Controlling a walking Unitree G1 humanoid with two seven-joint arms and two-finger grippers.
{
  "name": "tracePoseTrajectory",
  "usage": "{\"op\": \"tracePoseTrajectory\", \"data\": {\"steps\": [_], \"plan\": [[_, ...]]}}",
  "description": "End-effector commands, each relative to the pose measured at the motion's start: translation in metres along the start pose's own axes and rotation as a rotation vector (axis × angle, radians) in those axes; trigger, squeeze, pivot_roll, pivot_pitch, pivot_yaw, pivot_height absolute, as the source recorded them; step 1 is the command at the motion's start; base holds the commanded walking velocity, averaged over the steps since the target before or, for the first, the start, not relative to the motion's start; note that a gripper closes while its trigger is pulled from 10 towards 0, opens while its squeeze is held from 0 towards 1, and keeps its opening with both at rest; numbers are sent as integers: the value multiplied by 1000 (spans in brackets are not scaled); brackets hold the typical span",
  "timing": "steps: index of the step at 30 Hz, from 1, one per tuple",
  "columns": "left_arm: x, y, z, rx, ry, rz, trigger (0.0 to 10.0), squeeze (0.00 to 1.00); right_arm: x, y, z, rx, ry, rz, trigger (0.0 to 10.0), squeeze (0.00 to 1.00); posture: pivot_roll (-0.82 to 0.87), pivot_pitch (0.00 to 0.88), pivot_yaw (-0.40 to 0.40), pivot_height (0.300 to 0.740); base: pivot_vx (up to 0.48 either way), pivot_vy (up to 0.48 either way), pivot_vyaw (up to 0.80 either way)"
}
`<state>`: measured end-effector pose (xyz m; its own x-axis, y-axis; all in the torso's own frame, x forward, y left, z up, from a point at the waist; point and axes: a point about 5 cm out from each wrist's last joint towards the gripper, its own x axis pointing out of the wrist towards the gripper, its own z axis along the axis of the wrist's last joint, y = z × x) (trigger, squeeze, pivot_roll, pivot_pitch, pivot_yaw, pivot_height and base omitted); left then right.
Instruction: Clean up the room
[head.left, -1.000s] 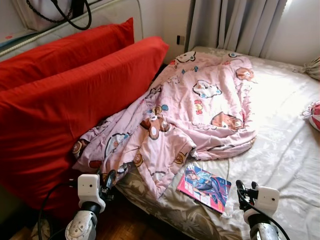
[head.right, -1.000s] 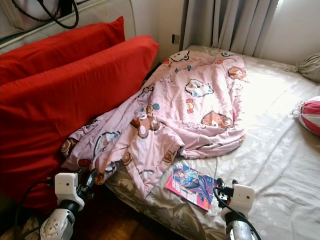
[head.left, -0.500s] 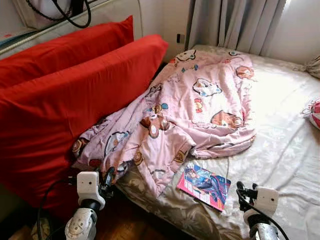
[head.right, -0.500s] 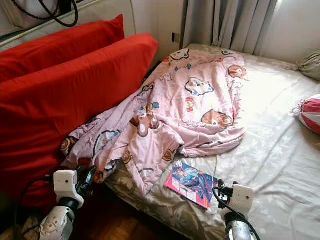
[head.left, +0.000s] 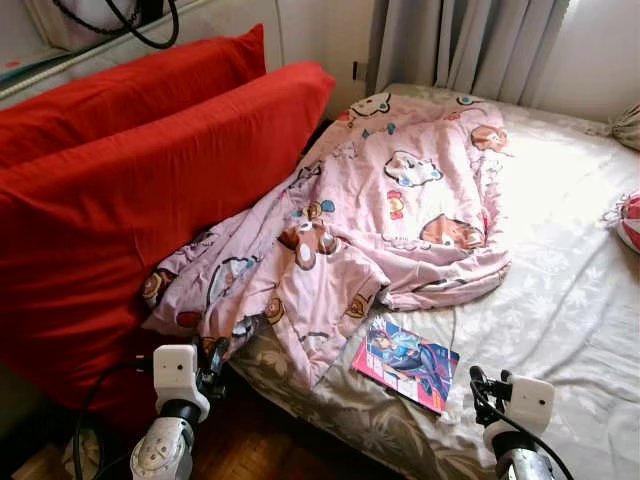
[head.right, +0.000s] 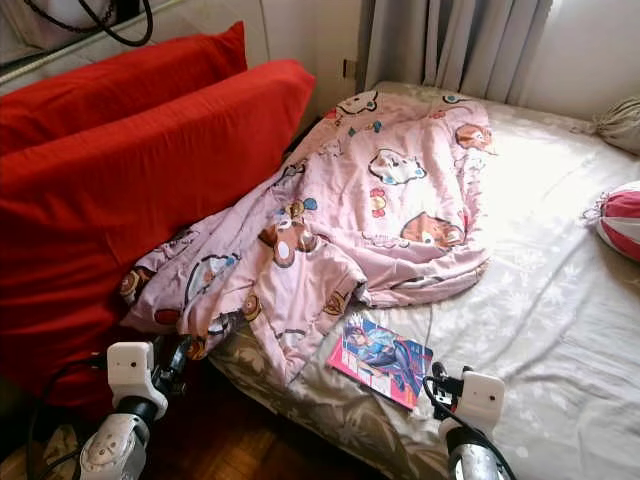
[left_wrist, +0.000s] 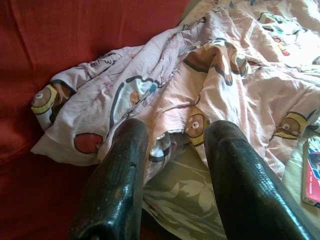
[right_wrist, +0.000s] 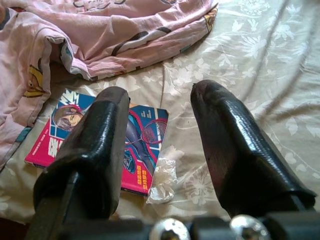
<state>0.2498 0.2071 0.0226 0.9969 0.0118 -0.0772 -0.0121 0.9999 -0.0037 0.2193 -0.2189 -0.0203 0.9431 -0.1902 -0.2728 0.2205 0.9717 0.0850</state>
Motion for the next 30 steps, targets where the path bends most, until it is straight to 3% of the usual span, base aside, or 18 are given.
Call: {"op": "tracePoseTrajectory", "data": {"steps": [1,30], "plan": [[1,4,1,-11,3,21,10000,0,-1,-2,-2,3,21,-7,10000,0,14,144,20,696,0,0,0],[0,-1,-2,-32,10,41,10000,0,4,-6,1,-41,46,43,10000,0,14,153,-20,671,0,0,0]]}}
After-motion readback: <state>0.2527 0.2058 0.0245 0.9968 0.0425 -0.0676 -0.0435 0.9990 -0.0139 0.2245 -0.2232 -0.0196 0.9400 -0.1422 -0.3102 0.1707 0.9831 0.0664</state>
